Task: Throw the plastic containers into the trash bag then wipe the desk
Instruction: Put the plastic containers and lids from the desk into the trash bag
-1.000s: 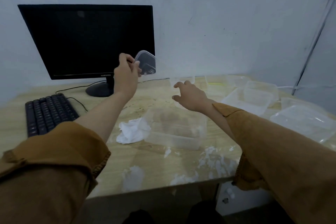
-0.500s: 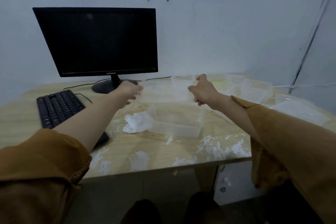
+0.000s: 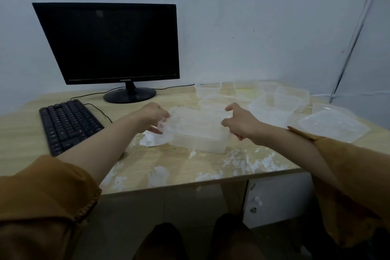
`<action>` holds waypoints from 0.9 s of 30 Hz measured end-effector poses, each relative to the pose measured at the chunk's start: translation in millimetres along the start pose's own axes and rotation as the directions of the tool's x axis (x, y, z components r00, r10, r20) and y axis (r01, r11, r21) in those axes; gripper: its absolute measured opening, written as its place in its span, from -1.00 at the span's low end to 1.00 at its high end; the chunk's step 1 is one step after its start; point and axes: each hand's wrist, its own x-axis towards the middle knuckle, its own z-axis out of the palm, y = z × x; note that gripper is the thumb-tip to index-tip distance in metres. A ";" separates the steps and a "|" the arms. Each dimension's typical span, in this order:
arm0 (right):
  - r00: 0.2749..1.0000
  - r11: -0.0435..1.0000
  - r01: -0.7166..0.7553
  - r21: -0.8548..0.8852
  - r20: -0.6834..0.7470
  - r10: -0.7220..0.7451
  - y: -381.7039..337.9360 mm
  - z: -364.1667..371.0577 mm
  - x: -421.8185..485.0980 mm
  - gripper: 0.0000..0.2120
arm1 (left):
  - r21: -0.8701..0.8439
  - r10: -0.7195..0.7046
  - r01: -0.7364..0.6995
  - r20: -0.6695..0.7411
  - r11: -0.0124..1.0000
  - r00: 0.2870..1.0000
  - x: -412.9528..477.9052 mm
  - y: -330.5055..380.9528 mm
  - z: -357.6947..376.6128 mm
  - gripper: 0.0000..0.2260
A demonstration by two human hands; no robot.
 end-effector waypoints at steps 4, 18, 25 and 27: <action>0.997 0.982 -0.079 0.171 -0.012 0.082 7.8 3.1 -3.6 -0.57 | -0.013 -0.014 0.015 0.024 1.000 1.000 -4.4 -2.0 4.1 -0.94; 0.986 0.955 -0.080 0.285 -0.121 0.118 4.0 5.5 41.9 -0.88 | -0.117 0.019 -0.025 -0.049 0.993 0.999 6.4 -5.7 14.4 -0.75; 0.975 0.920 -0.103 0.379 -0.144 0.169 8.0 5.1 41.7 -0.95 | -0.165 -0.004 -0.019 -0.135 0.986 0.991 11.6 -10.8 20.7 -0.90; 0.976 0.935 -0.094 0.341 -0.156 0.155 5.9 6.7 40.5 -0.85 | -0.165 -0.012 -0.018 -0.179 0.986 0.984 14.5 -12.5 22.1 -0.81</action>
